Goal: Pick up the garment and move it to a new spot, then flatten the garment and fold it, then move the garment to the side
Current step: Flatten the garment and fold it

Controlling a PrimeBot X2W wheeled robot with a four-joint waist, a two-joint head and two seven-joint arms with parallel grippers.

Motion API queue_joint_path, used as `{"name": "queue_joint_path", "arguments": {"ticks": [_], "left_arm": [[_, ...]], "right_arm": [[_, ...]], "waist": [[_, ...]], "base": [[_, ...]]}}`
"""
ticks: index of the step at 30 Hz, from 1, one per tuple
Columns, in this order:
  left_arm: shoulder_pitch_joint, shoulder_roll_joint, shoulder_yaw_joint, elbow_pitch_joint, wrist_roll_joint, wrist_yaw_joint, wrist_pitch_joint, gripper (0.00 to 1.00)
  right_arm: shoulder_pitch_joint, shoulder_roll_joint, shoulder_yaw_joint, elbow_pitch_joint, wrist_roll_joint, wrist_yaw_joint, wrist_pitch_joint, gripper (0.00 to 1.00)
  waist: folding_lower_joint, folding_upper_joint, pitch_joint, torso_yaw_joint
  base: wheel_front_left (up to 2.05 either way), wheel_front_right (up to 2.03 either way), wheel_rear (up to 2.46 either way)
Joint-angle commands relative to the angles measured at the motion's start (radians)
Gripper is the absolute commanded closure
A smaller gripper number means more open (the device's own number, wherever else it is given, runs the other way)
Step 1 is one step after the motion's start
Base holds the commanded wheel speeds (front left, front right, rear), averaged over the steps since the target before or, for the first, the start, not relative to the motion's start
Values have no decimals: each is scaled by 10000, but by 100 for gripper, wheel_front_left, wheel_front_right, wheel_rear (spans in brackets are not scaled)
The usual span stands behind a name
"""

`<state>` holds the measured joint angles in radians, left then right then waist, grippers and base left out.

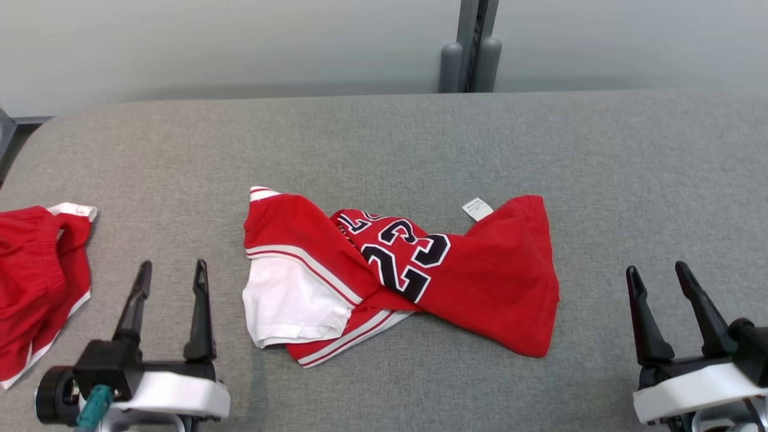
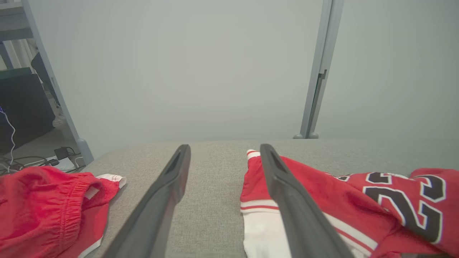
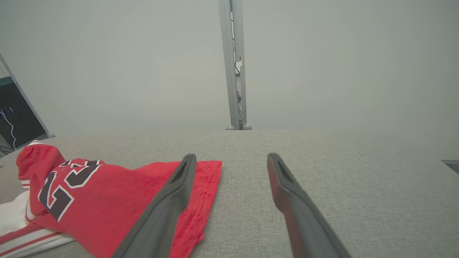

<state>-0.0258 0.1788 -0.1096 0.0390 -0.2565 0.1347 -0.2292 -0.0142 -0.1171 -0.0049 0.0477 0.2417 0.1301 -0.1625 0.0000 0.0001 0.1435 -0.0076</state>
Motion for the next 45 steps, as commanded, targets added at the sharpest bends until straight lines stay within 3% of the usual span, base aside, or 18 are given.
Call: {"name": "queue_joint_path", "arguments": {"ticks": [1,20,30,38,39,40,42,45], "left_arm": [[172,81,-22,-176,78,94,97,0],[644,126,-449,-1137,161,374,1014,0],[-37,-190,-878,-1032,224,335,963,0],[-364,-268,-978,-793,198,305,771,0],[-398,-254,-970,-767,187,306,757,0],[-431,-237,-958,-755,175,307,727,0],[-473,-228,-939,-697,152,338,733,0],[-501,-218,-911,-659,112,402,714,0]], "right_arm": [[147,-18,-42,8,-56,15,46,0],[159,99,-24,-190,-29,15,248,0],[-19,0,1575,1707,490,14,552,0],[-557,-63,1854,2995,846,15,347,0],[-641,-68,1923,3117,947,15,342,25],[-714,-90,1971,3193,1015,15,314,58],[-858,-150,2089,3330,1164,15,292,100],[-1071,-332,2116,3188,1347,15,-5,100]], "waist": [[0,-1,-154,94],[0,-1,-179,177],[0,-1,449,667],[0,-1,826,797],[0,-1,857,797],[0,-1,881,794],[0,-1,921,797],[0,-1,937,779]], "base": [[0,0,0],[0,0,0],[0,0,0],[0,0,0],[0,0,0],[0,0,0],[0,0,0],[0,0,0]]}}
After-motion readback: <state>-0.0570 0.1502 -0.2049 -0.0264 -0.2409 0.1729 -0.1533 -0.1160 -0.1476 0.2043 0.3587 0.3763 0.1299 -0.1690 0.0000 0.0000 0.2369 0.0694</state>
